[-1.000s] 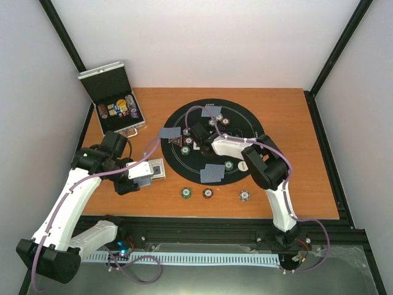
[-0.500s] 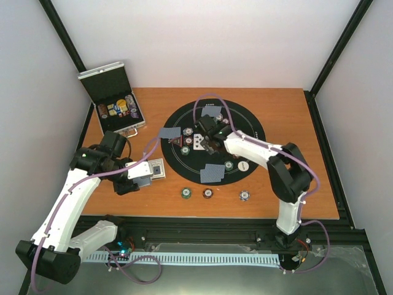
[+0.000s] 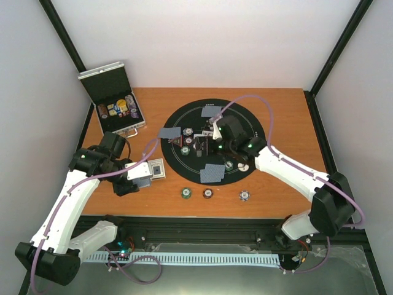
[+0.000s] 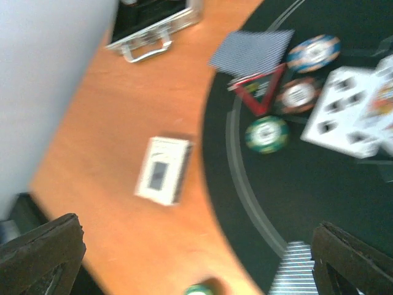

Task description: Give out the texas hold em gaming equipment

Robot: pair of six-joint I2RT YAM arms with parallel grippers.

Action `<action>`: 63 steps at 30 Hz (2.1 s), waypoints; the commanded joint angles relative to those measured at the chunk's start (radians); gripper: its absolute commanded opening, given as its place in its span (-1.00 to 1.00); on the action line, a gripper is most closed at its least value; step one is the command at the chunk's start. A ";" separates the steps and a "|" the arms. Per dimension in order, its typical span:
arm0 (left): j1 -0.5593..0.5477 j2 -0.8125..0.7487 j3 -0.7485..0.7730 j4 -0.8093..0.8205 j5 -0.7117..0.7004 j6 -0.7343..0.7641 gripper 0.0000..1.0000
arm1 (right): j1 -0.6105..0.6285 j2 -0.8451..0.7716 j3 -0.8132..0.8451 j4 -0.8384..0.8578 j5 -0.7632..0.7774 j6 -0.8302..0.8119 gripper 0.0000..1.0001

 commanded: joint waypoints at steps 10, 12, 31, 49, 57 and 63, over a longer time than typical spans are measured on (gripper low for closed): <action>0.001 -0.001 0.044 0.005 0.053 -0.026 -0.98 | 0.228 0.034 -0.196 0.573 -0.387 0.513 0.98; 0.001 -0.001 0.043 0.005 0.052 -0.024 -0.99 | 0.260 0.055 -0.211 0.640 -0.386 0.555 0.94; 0.001 -0.009 0.054 0.000 0.071 -0.021 -0.98 | 0.353 0.286 -0.126 0.866 -0.457 0.721 0.63; 0.001 -0.019 0.052 -0.009 0.059 -0.008 -0.98 | 0.362 0.493 -0.026 0.977 -0.503 0.838 0.34; 0.001 -0.017 0.057 -0.008 0.062 -0.006 -0.98 | 0.328 0.449 -0.113 0.960 -0.513 0.810 0.26; 0.001 -0.016 0.053 -0.006 0.062 -0.007 -0.98 | 0.318 0.419 -0.121 0.925 -0.514 0.776 0.22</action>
